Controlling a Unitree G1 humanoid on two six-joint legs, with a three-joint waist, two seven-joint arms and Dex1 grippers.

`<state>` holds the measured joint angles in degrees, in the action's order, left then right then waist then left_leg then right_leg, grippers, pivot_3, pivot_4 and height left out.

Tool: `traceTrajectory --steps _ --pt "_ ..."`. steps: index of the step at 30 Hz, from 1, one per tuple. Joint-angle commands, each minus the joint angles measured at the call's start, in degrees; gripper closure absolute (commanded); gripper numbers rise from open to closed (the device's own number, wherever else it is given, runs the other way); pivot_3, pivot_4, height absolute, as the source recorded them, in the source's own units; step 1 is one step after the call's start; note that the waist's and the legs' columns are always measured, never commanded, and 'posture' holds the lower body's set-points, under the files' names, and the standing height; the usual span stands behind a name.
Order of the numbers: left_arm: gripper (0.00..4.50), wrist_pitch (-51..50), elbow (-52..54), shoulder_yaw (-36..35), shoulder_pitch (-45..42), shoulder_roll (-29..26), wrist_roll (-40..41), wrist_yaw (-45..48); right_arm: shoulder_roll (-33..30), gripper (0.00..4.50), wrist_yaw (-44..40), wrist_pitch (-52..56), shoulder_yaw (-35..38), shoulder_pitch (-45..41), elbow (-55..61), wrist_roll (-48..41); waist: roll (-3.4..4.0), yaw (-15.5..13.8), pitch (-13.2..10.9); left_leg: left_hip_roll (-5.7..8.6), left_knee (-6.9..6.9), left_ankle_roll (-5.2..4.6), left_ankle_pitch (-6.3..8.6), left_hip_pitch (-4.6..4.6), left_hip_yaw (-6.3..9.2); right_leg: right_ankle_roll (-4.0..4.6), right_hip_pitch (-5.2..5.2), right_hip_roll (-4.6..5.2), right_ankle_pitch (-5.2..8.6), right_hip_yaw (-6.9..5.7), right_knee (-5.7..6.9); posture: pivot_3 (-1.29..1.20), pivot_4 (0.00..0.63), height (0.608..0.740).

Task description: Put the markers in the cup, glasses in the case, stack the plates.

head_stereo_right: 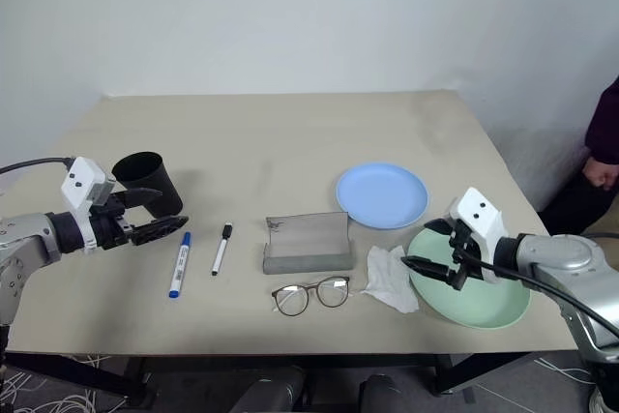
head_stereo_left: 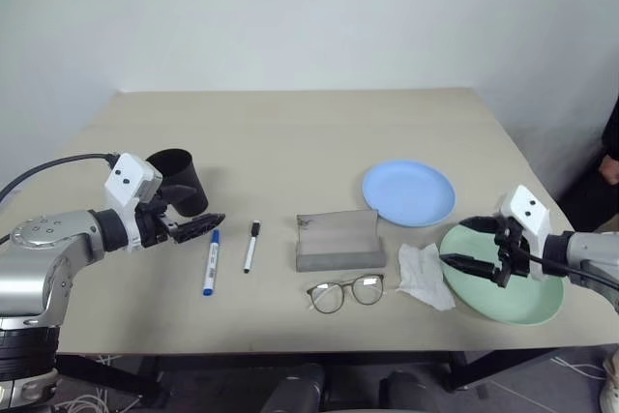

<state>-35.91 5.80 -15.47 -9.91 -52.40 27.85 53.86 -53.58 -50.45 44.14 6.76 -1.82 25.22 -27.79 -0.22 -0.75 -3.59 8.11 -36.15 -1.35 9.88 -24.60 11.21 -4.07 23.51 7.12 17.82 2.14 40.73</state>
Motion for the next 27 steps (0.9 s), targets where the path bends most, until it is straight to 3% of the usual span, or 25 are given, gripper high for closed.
traceTrajectory --steps 1,17,20,27 --pt "0.03 0.3 1.7 -1.0 -0.5 -0.7 0.3 0.2 -1.4 0.0 1.3 0.5 0.1 2.2 3.0 1.6 0.01 0.0 0.0 0.0 0.0 0.0 0.0 0.0 -0.01 0.0 0.0 0.0 0.0 0.0 0.0 0.0 0.0 0.683" --pt "0.03 1.6 1.4 -0.7 -0.6 0.8 0.1 -0.6 -2.5 0.0 8.1 3.6 -4.3 7.3 8.4 9.8 -0.01 0.0 0.0 0.0 -0.05 -0.02 0.01 0.0 -0.04 -0.01 -0.03 0.02 0.0 0.01 0.0 0.0 0.0 0.683" --pt "0.0 2.1 1.4 -1.0 -0.2 1.1 0.1 -0.9 -3.1 0.58 9.0 4.4 -6.3 7.1 9.6 11.8 -0.01 0.0 0.0 0.0 -0.06 -0.02 0.01 0.0 -0.03 -0.01 -0.03 0.02 0.0 0.0 0.0 0.0 0.0 0.683" --pt "0.0 2.9 0.9 -0.9 -0.4 1.9 -0.2 -1.8 -4.6 2.96 9.5 6.0 -10.0 3.0 8.5 15.0 -0.01 0.0 0.0 0.0 -0.11 -0.02 0.01 0.0 -0.05 -0.01 -0.05 0.03 0.0 0.0 0.0 0.0 0.0 0.683"
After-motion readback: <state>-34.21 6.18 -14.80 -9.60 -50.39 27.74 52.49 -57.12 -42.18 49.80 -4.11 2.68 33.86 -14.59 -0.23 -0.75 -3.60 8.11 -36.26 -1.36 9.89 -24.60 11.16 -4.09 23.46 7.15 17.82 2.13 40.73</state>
